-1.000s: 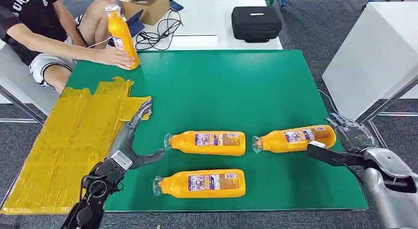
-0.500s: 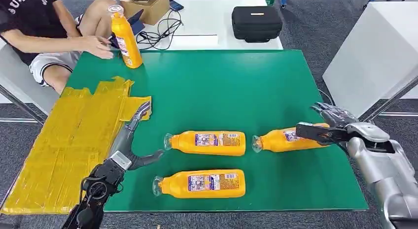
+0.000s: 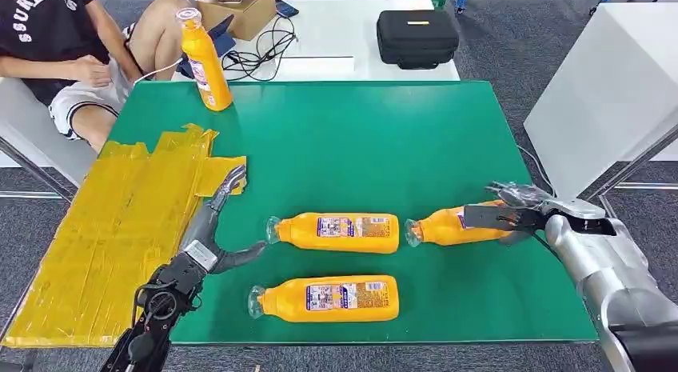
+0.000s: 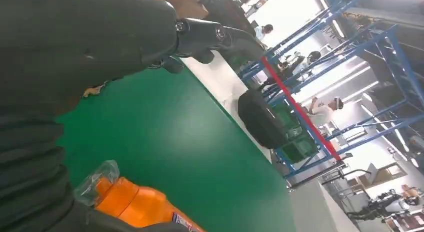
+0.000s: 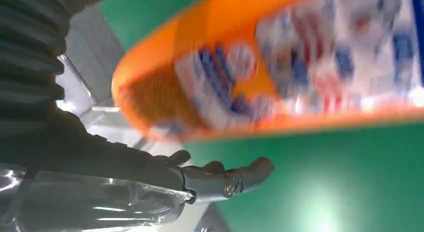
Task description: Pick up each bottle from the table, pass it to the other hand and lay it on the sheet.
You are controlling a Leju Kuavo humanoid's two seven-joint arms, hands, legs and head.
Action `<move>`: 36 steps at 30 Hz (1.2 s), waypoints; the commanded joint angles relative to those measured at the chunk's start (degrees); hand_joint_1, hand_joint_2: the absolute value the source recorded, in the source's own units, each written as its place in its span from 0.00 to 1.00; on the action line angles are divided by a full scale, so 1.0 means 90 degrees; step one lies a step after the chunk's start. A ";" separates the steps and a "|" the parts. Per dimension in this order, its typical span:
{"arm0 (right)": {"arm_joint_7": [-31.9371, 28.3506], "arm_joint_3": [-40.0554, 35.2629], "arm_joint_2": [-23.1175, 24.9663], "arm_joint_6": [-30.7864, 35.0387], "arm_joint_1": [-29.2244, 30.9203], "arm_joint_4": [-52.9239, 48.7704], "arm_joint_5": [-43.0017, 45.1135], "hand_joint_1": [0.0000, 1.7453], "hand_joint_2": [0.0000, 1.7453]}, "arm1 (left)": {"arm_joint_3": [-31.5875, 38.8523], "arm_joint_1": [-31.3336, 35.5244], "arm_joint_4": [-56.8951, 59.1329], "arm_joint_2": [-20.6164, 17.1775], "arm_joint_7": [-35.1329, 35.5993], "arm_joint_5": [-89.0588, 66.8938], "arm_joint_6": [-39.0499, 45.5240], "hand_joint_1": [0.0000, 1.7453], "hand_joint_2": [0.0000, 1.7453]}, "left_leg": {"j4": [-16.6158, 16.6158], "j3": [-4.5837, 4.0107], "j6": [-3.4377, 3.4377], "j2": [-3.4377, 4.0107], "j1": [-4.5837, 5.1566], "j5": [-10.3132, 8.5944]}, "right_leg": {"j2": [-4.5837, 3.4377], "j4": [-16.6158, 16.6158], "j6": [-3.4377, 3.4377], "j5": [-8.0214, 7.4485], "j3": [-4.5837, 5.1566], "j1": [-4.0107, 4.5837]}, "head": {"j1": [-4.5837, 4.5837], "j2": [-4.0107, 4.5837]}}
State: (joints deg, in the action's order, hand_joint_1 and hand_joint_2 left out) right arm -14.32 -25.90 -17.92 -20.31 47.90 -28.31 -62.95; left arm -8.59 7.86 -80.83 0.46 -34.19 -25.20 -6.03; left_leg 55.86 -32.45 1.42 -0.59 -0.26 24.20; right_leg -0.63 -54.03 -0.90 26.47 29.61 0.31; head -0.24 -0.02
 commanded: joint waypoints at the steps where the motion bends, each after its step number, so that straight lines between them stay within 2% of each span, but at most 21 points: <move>1: 0.0127 -0.0709 -0.0102 -0.0749 0.0526 0.1040 0.0100 0.00 1.00 | -0.0032 0.0583 0.0813 0.0103 0.0112 0.0091 -0.0019 0.00 1.00 | -0.0002 0.0011 -0.0003 -0.0008 0.0001 0.0000 | 0.0016 0.0003 -0.0005 0.0003 -0.0014 -0.0001 | 0.0000 0.0000; 6: 0.0280 -0.0800 -0.0384 -0.0723 0.0214 0.0829 0.0212 0.00 1.00 | -0.0123 0.0664 0.0913 0.0077 0.0131 0.0114 -0.0041 0.00 1.00 | -0.0002 0.0014 -0.0001 -0.0016 0.0002 0.0001 | 0.0024 0.0006 -0.0007 0.0007 -0.0018 -0.0003 | 0.0000 0.0000; 14: 0.0405 -0.0886 -0.0558 -0.0597 -0.0094 0.0738 0.0382 0.00 1.00 | -0.0217 0.0798 0.1209 0.0051 0.0172 0.0199 -0.0063 0.00 1.00 | 0.0000 0.0015 -0.0002 -0.0012 -0.0001 0.0002 | 0.0022 0.0008 -0.0005 0.0004 -0.0020 -0.0001 | -0.0002 0.0000; 15: 0.0461 -0.0867 -0.0573 -0.0485 -0.0177 0.0703 0.0405 0.11 1.00 | -0.0223 0.0812 0.1228 0.0053 0.0177 0.0209 -0.0064 0.00 1.00 | -0.0001 0.0025 -0.0004 -0.0008 -0.0002 0.0004 | 0.0024 0.0010 -0.0007 0.0005 -0.0030 0.0000 | 0.0000 0.0000; 16: 0.0541 -0.0861 -0.0583 -0.0372 -0.0254 0.0675 0.0415 0.74 1.00 | -0.0222 0.0821 0.1240 0.0054 0.0187 0.0230 -0.0065 0.00 1.00 | -0.0001 0.0028 -0.0005 -0.0019 -0.0003 0.0004 | 0.0037 0.0013 -0.0008 0.0008 -0.0037 0.0001 | 0.0000 0.0000; 18: 0.0671 -0.0806 -0.0587 -0.0122 -0.0426 0.0634 0.0459 0.97 1.00 | -0.0235 0.0838 0.1280 0.0056 0.0193 0.0238 -0.0064 0.00 1.00 | -0.0004 0.0019 -0.0001 -0.0018 -0.0003 0.0000 | 0.0024 0.0014 -0.0005 0.0002 -0.0025 0.0002 | 0.0000 0.0000; 19: 0.0702 -0.0784 -0.0577 -0.0024 -0.0498 0.0616 0.0477 1.00 1.00 | -0.0245 0.0848 0.1311 0.0062 0.0193 0.0236 -0.0063 0.00 1.00 | -0.0005 0.0026 -0.0002 -0.0014 -0.0003 0.0002 | 0.0023 0.0015 -0.0007 0.0003 -0.0032 0.0001 | -0.0002 0.0000; 21: 0.0783 -0.0718 -0.0564 0.0257 -0.0640 0.0559 0.0515 1.00 1.00 | -0.0268 0.0840 0.1371 0.0058 0.0193 0.0236 -0.0059 0.00 1.00 | -0.0007 0.0037 -0.0002 -0.0015 -0.0005 0.0002 | 0.0026 0.0021 -0.0008 0.0003 -0.0046 0.0004 | 0.0000 0.0000; 26: 0.0817 -0.0703 -0.0575 0.0348 -0.0651 0.0542 0.0506 1.00 1.00 | -0.0268 0.0738 0.1364 0.0046 0.0173 0.0249 -0.0022 0.00 1.00 | -0.0007 0.0047 -0.0002 -0.0004 -0.0005 0.0000 | 0.0023 0.0022 -0.0012 -0.0002 -0.0056 0.0003 | 0.0002 0.0000; 32: 0.1119 -0.0415 -0.0337 0.1247 -0.0824 0.0395 0.0497 1.00 1.00 | -0.0171 0.0306 0.1027 0.0005 0.0127 0.0228 0.0137 0.00 1.00 | -0.0012 0.0071 -0.0003 0.0010 -0.0003 0.0004 | 0.0002 0.0023 -0.0004 -0.0001 -0.0072 -0.0003 | 0.0000 0.0000; 33: 0.1268 -0.0242 -0.0284 0.1749 -0.0913 0.0258 0.0529 1.00 1.00 | -0.0140 0.0251 0.0950 -0.0004 0.0131 0.0230 0.0142 0.00 1.00 | -0.0009 0.0068 -0.0002 0.0009 -0.0002 0.0004 | 0.0001 0.0018 -0.0003 -0.0001 -0.0070 -0.0004 | -0.0002 0.0000; 35: 0.1559 -0.0032 -0.0119 0.2203 -0.0966 0.0156 0.0504 1.00 1.00 | -0.0089 0.0153 0.0814 -0.0015 0.0149 0.0216 0.0142 0.00 1.00 | -0.0007 0.0068 -0.0005 0.0020 -0.0008 0.0007 | -0.0006 0.0021 -0.0003 -0.0003 -0.0070 0.0004 | 0.0000 0.0000; 36: 0.1773 0.0282 0.0009 0.2747 -0.1049 -0.0028 0.0554 1.00 1.00 | -0.0032 0.0059 0.0686 0.0000 0.0175 0.0191 0.0155 0.00 1.00 | -0.0005 0.0065 -0.0002 0.0021 -0.0004 0.0005 | -0.0009 0.0015 -0.0003 -0.0003 -0.0064 0.0003 | 0.0000 0.0000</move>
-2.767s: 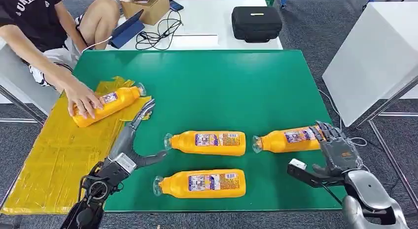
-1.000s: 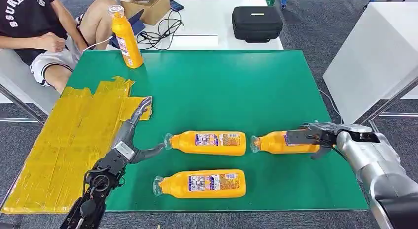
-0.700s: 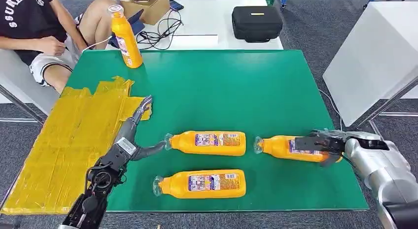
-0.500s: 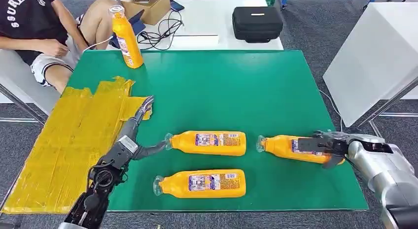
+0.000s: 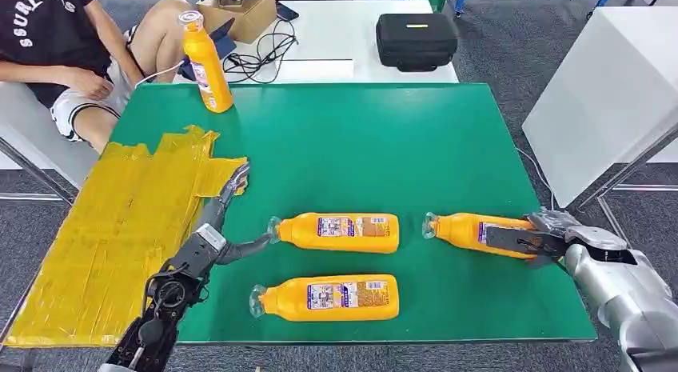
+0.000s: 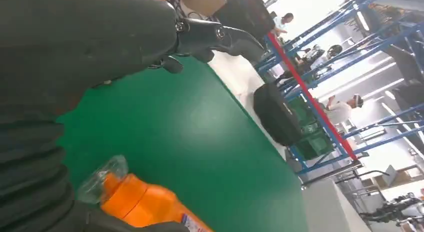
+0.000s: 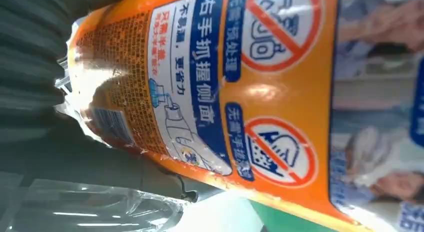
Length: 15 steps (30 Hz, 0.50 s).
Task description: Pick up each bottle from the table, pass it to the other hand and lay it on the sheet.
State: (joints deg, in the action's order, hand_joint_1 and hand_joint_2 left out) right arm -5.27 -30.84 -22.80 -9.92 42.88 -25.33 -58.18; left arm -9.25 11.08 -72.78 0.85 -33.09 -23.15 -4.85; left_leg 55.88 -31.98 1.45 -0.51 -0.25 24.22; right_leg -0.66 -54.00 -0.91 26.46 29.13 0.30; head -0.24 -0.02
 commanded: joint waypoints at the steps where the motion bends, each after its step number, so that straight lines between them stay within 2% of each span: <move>1: 0.0736 0.1291 0.0666 0.1918 -0.0708 -0.0770 0.0251 1.00 1.00 | 0.0098 -0.0489 -0.0422 0.0000 0.0076 -0.0081 0.0037 0.00 1.00 | -0.0011 0.0015 -0.0008 0.0022 -0.0005 0.0004 | -0.0013 0.0014 -0.0003 -0.0004 -0.0011 0.0005 | 0.0002 0.0000; 2: 0.0732 0.1454 0.0672 0.1947 -0.0867 -0.1032 0.0310 1.00 1.00 | 0.0104 -0.0595 -0.0518 0.0026 0.0084 -0.0118 0.0035 0.00 1.00 | -0.0008 0.0010 -0.0006 0.0024 -0.0003 0.0004 | -0.0018 0.0008 -0.0002 -0.0004 -0.0004 0.0003 | 0.0000 0.0000; 5: 0.0521 0.2665 0.0959 0.2884 -0.2012 -0.2971 0.0848 1.00 1.00 | 0.0280 -0.0996 -0.0913 0.0150 0.0230 -0.0257 0.0172 0.00 1.00 | -0.0013 0.0013 -0.0010 0.0022 -0.0005 0.0010 | -0.0012 0.0014 -0.0003 0.0002 -0.0010 0.0006 | 0.0000 0.0000; 7: 0.0801 0.2965 0.1232 0.3342 -0.2523 -0.3937 0.0386 1.00 1.00 | 0.0390 -0.1313 -0.1222 0.0099 0.0262 -0.0271 0.0206 0.00 1.00 | -0.0010 0.0004 -0.0007 0.0011 -0.0007 0.0009 | -0.0010 0.0010 0.0001 0.0002 -0.0003 0.0008 | 0.0002 0.0000; 9: 0.0944 0.3053 0.1314 0.3491 -0.2691 -0.4304 0.0183 1.00 1.00 | 0.0439 -0.1376 -0.1306 0.0089 0.0243 -0.0272 0.0203 0.00 1.00 | -0.0009 -0.0005 -0.0008 0.0009 -0.0003 0.0014 | -0.0009 0.0003 0.0000 0.0007 0.0005 0.0004 | -0.0002 0.0000; 11: 0.0751 0.3139 0.1463 0.3566 -0.2805 -0.4612 0.0415 1.00 1.00 | 0.0469 -0.1407 -0.1404 0.0002 0.0230 -0.0205 0.0181 0.00 1.00 | -0.0007 -0.0021 -0.0008 0.0000 -0.0006 0.0012 | 0.0001 0.0001 0.0000 0.0009 0.0018 0.0008 | -0.0005 0.0000; 14: 0.0469 0.3142 0.1665 0.4089 -0.3047 -0.4979 0.0628 1.00 1.00 | 0.0569 -0.1664 -0.1689 0.0023 0.0442 -0.0167 0.0255 0.00 1.00 | -0.0008 -0.0045 -0.0006 -0.0018 -0.0006 0.0008 | 0.0013 -0.0001 0.0002 0.0011 0.0043 0.0007 | 0.0000 0.0000; 15: 0.0137 0.3132 0.1761 0.4344 -0.3144 -0.5068 0.0976 1.00 1.00 | 0.0611 -0.1766 -0.1804 0.0101 0.0594 -0.0136 0.0288 0.00 1.00 | -0.0008 -0.0035 -0.0008 -0.0005 -0.0007 0.0017 | 0.0005 -0.0002 0.0000 0.0016 0.0035 0.0008 | -0.0002 0.0000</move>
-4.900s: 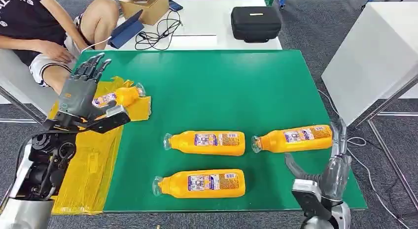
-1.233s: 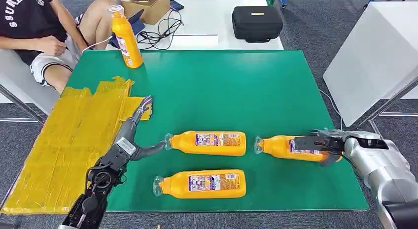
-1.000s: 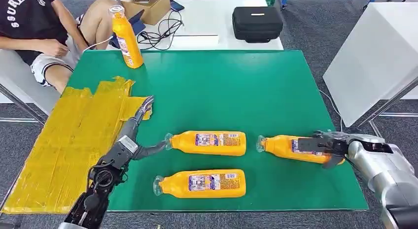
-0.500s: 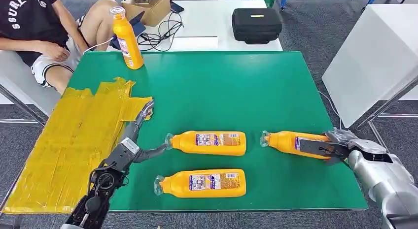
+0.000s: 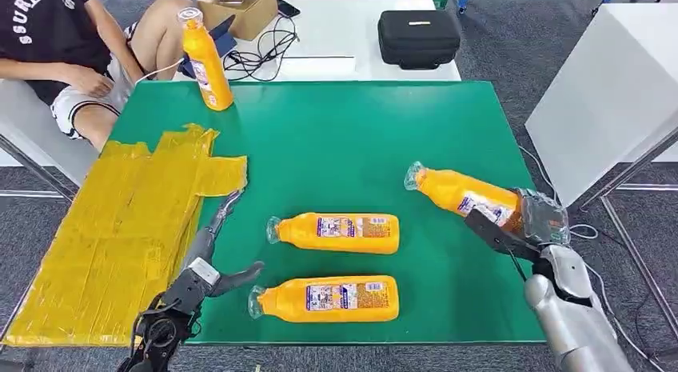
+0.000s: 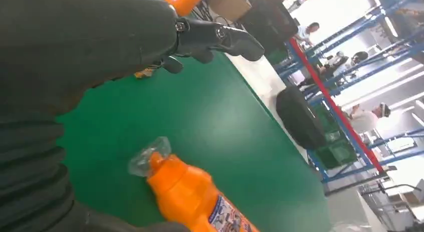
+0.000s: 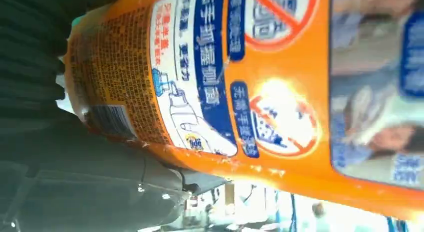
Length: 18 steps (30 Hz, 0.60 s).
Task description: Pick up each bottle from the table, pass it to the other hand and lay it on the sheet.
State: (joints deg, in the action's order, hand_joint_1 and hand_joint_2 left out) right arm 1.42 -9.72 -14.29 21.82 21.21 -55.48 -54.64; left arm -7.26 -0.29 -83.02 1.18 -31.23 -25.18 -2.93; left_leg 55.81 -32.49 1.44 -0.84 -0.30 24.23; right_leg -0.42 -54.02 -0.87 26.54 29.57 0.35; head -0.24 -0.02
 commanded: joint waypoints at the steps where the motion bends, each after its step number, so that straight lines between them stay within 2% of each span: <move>1: -0.1038 0.0719 0.0935 0.1249 -0.0766 -0.1713 0.0921 1.00 1.00 | 0.0393 -0.0602 -0.0819 0.0097 0.0566 0.0300 -0.0028 0.00 1.00 | 0.0003 0.0029 -0.0009 0.0035 -0.0001 0.0023 | -0.0020 -0.0001 -0.0007 0.0012 -0.0021 0.0001 | 0.0000 0.0000; 5: -0.1034 0.0640 0.0972 0.1300 -0.0723 -0.1676 0.0928 1.00 1.00 | 0.0357 -0.0621 -0.0880 0.0095 0.0609 0.0320 -0.0032 0.00 1.00 | -0.0003 0.0008 -0.0005 0.0024 -0.0002 0.0009 | -0.0011 0.0003 -0.0004 0.0003 -0.0003 0.0002 | -0.0002 0.0000; 6: -0.1200 0.0653 0.1021 0.1465 -0.0710 -0.1684 0.1109 1.00 1.00 | 0.0362 -0.0613 -0.0882 0.0115 0.0723 0.0582 -0.0186 0.00 1.00 | 0.0004 0.0033 -0.0009 0.0037 -0.0004 0.0026 | -0.0016 0.0001 -0.0009 0.0015 -0.0027 0.0004 | -0.0002 0.0000; 7: -0.1436 0.0639 0.1128 0.1525 -0.0718 -0.1728 0.1458 1.00 1.00 | 0.0277 -0.0643 -0.0971 0.0098 0.0652 0.1234 -0.0750 0.00 1.00 | -0.0001 0.0011 -0.0004 0.0026 0.0001 0.0009 | -0.0008 0.0001 -0.0006 0.0005 -0.0003 -0.0003 | 0.0000 0.0000; 8: -0.1859 0.0547 0.1282 0.1513 -0.0748 -0.1805 0.1936 1.00 1.00 | 0.0034 -0.0778 -0.1318 -0.0048 0.0232 0.1685 -0.1324 0.00 1.00 | 0.0003 0.0026 -0.0007 0.0035 -0.0001 0.0018 | -0.0012 0.0000 -0.0009 0.0010 -0.0017 -0.0001 | 0.0000 0.0000; 9: -0.2106 0.0418 0.1418 0.1362 -0.0783 -0.1895 0.2272 1.00 1.00 | -0.0153 -0.0893 -0.1591 -0.0100 0.0146 0.1843 -0.1606 0.00 1.00 | 0.0001 0.0014 -0.0005 0.0030 -0.0001 0.0012 | -0.0013 0.0001 -0.0006 0.0005 -0.0005 -0.0001 | 0.0002 0.0000; 10: -0.2262 0.0196 0.1583 0.1099 -0.0801 -0.1940 0.2542 1.00 1.00 | -0.0368 -0.0960 -0.1858 -0.0096 0.0252 0.1759 -0.1632 0.00 1.00 | 0.0001 0.0006 -0.0005 0.0034 -0.0001 0.0010 | -0.0020 -0.0001 -0.0003 0.0003 0.0005 -0.0002 | 0.0000 0.0000; 14: -0.2247 0.0085 0.1652 0.1199 -0.0802 -0.1946 0.2490 1.00 1.00 | -0.0452 -0.0959 -0.1942 -0.0088 0.0358 0.1735 -0.1562 0.00 1.00 | -0.0003 0.0012 -0.0006 0.0042 0.0002 0.0011 | -0.0017 0.0001 -0.0004 0.0006 -0.0001 -0.0004 | 0.0000 0.0000; 16: -0.2701 -0.0135 0.1696 0.0526 -0.0879 -0.2137 0.3157 1.00 1.00 | -0.0648 -0.0745 -0.1836 -0.0175 0.0370 0.1575 -0.1493 0.00 1.00 | 0.0000 0.0008 -0.0008 0.0039 -0.0001 0.0010 | -0.0014 0.0001 -0.0003 0.0004 0.0002 0.0000 | 0.0002 0.0000; 18: -0.3074 -0.0472 0.1920 0.0146 -0.0948 -0.2286 0.3417 1.00 1.00 | -0.0837 -0.0414 -0.1698 -0.0154 0.0436 0.1752 -0.1610 0.00 1.00 | -0.0003 -0.0005 -0.0005 0.0015 0.0004 0.0000 | 0.0002 -0.0001 -0.0002 0.0002 0.0014 -0.0005 | -0.0002 0.0000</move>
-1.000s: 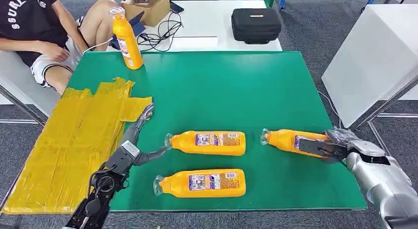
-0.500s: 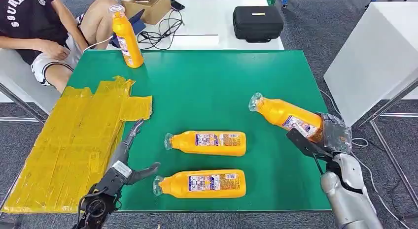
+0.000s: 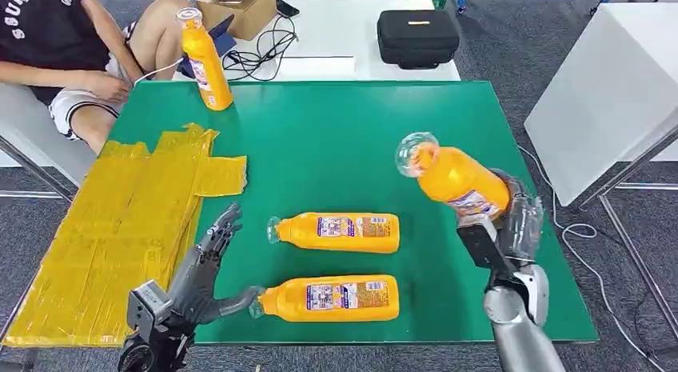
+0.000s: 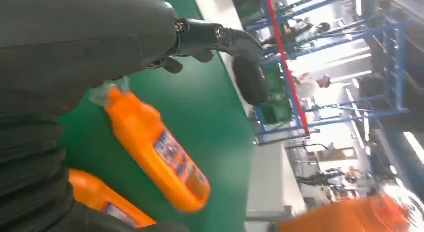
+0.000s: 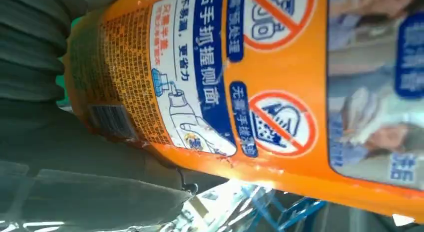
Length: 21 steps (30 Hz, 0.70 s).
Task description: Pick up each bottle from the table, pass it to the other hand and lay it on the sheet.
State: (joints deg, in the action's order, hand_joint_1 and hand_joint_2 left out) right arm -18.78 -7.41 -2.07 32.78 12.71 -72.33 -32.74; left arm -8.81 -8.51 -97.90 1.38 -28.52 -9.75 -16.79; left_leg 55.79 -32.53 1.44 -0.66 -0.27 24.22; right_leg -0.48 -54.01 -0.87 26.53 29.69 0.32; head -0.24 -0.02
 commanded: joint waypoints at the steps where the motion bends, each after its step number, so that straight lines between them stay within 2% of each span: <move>1: -0.0846 -0.1008 0.0612 -0.1171 0.0016 -0.0374 0.0988 1.00 1.00 | -0.0752 0.0681 0.0056 -0.0153 0.0217 0.0215 -0.0102 0.00 1.00 | 0.0003 0.0012 -0.0008 -0.0005 -0.0003 0.0008 | 0.0009 -0.0003 -0.0003 0.0009 -0.0012 0.0002 | 0.0000 0.0000; 5: -0.0841 -0.1522 0.0734 -0.1108 -0.0095 -0.0204 0.0813 1.00 1.00 | -0.1127 0.1095 0.0156 0.0042 0.0427 0.0309 -0.0029 0.00 1.00 | -0.0002 0.0014 -0.0007 0.0003 -0.0006 0.0003 | -0.0002 0.0003 -0.0002 0.0001 -0.0013 0.0007 | 0.0000 0.0000; 9: -0.0728 -0.1900 0.0865 -0.1344 0.0008 -0.0197 0.0684 1.00 1.00 | -0.1578 0.1537 0.0059 0.0024 0.0571 0.0290 0.0159 0.00 1.00 | 0.0007 0.0011 -0.0006 -0.0008 -0.0006 0.0005 | 0.0015 -0.0004 -0.0007 0.0008 -0.0014 0.0006 | 0.0000 0.0000; 16: -0.0795 -0.2610 0.1026 -0.1499 0.0207 -0.0040 0.0334 1.00 1.00 | -0.1652 0.2017 0.0442 0.0094 0.0691 0.0509 0.0168 0.00 1.00 | -0.0001 0.0012 -0.0008 0.0008 -0.0003 0.0001 | 0.0000 -0.0003 -0.0004 0.0003 -0.0011 0.0000 | 0.0000 0.0000; 21: -0.0668 -0.2824 0.1116 -0.1502 0.0258 -0.0016 0.0195 1.00 1.00 | -0.1687 0.2101 0.0523 0.0153 0.0669 0.0556 0.0133 0.00 1.00 | -0.0001 0.0023 -0.0011 0.0014 -0.0005 0.0006 | -0.0002 0.0000 -0.0005 0.0005 -0.0022 0.0004 | 0.0002 0.0000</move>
State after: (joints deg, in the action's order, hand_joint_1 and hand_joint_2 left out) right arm -25.77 -27.41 7.59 19.34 11.78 -75.06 -30.12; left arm -21.70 6.38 -98.22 2.16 -22.64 -5.35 -15.26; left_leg 55.79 -32.54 1.40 -0.59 -0.28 24.19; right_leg -0.53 -54.05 -0.87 26.52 29.72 0.32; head -0.22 -0.02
